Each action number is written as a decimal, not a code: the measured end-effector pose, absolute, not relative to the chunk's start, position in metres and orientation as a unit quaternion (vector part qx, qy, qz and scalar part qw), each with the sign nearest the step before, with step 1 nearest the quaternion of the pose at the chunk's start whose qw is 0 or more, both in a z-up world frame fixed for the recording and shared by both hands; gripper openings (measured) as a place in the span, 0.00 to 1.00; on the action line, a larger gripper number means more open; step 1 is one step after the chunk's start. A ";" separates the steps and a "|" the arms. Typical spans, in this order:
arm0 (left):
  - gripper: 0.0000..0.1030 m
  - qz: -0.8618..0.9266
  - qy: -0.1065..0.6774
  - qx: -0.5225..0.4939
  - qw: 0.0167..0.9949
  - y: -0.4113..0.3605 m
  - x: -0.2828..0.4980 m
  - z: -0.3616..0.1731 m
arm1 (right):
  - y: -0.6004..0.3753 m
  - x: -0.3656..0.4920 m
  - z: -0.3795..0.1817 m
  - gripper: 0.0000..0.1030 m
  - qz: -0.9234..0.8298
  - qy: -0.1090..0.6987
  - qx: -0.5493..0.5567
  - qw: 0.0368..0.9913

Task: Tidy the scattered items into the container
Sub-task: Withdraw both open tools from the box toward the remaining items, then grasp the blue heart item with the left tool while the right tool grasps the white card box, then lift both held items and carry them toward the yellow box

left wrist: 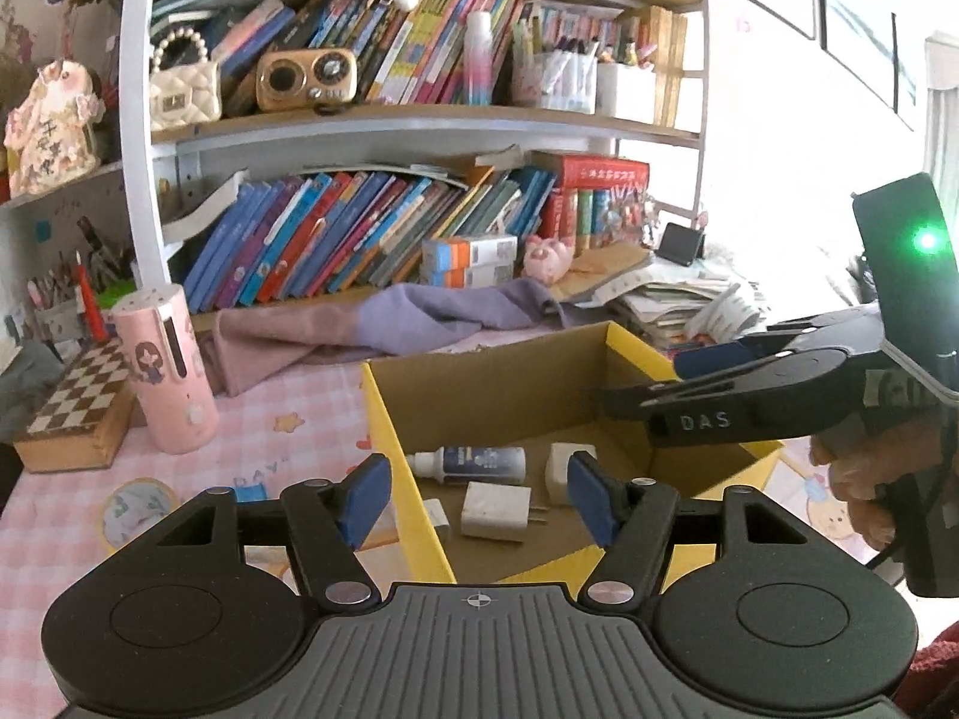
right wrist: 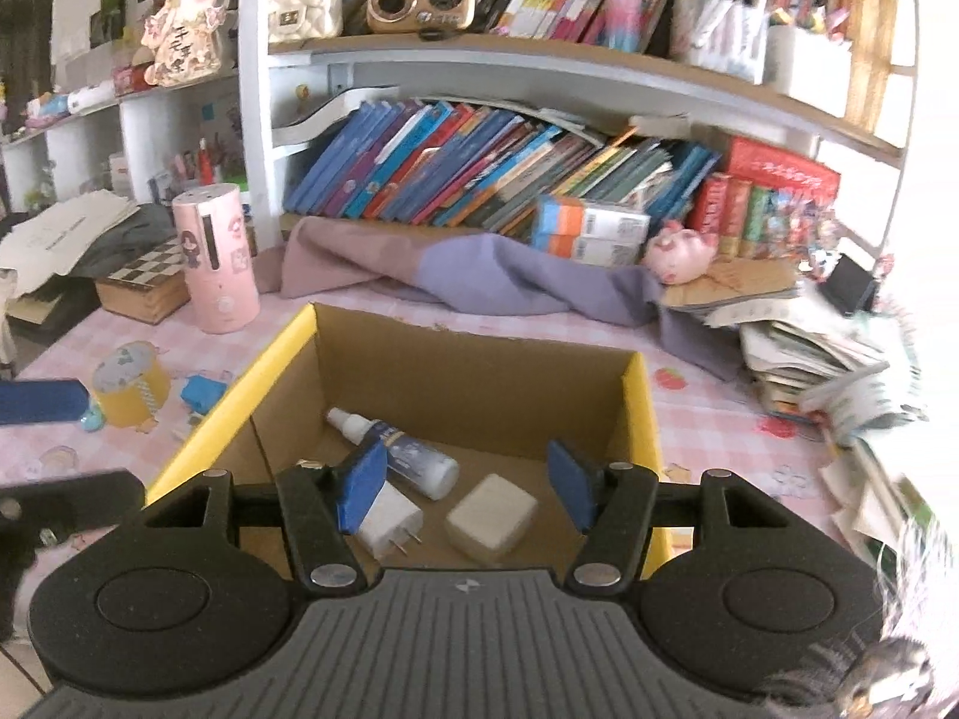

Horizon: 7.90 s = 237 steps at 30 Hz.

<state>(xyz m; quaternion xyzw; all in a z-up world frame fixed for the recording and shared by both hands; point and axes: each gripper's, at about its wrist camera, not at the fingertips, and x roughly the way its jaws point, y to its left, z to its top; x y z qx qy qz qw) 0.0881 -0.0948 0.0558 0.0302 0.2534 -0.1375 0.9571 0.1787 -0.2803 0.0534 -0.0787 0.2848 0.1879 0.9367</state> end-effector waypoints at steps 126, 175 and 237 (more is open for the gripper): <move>0.78 -0.015 0.350 0.001 0.937 0.140 0.122 -0.013 | -0.025 0.170 -0.007 0.62 0.209 0.374 -0.077 0.900; 0.28 0.002 0.361 -0.020 0.932 0.143 0.175 -0.028 | -0.013 0.233 -0.038 0.54 0.190 0.407 -0.070 0.890; 0.28 -0.077 0.277 -0.022 0.957 0.091 -0.070 0.038 | -0.110 -0.035 0.017 0.54 0.210 0.341 -0.067 0.914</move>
